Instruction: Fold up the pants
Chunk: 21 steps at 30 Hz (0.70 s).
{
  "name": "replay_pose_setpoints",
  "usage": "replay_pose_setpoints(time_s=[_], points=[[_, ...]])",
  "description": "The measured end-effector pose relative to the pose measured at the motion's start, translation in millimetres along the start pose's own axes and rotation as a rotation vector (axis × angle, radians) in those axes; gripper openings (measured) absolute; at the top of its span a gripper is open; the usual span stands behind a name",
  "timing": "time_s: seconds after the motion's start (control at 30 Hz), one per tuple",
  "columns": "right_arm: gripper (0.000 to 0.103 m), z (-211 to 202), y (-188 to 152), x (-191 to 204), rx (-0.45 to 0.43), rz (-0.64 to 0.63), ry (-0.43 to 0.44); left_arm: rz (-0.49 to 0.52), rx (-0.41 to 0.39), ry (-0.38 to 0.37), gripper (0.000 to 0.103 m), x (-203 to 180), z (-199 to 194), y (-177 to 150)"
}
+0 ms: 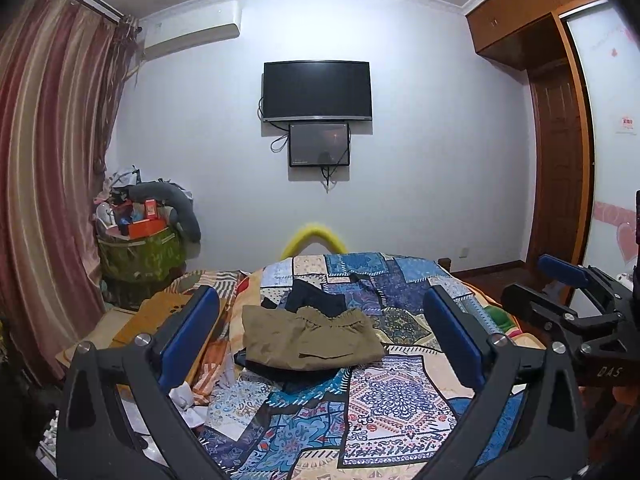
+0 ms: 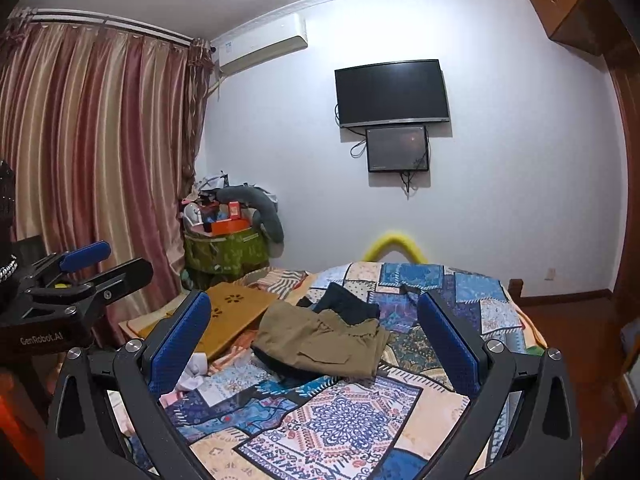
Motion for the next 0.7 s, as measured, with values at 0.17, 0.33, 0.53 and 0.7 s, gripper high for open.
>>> replay_pose_setpoints(time_s=[0.17, 0.33, 0.53, 0.7], points=[[0.102, -0.8, 1.7, -1.4, 0.003, 0.005, -0.003, 0.002, 0.003, -0.006, 0.103, -1.4, 2.0, -2.3], [0.102, -0.7, 2.4, -3.0, 0.003, 0.011, -0.007, -0.001, 0.006, -0.012, 0.103, -0.5, 4.1, -3.1], [0.102, -1.5, 2.6, -4.2, 0.004, 0.016, -0.011, -0.002, 0.008, -0.015, 0.103, -1.7, 5.2, -4.3], [0.102, -1.0, 3.0, -5.5, 0.004, 0.017, -0.013, -0.003, 0.010, -0.019, 0.103, -1.3, 6.3, -5.1]])
Point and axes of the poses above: each gripper's, at about its wrist camera, not at the fingertips, and z roughly the way its jaws point, x to its left, y to its top, the point moved 5 cm from there along z, roughly the way its jaws point, and after that the axes turned 3 degrees about y, right-handed, at the moved point
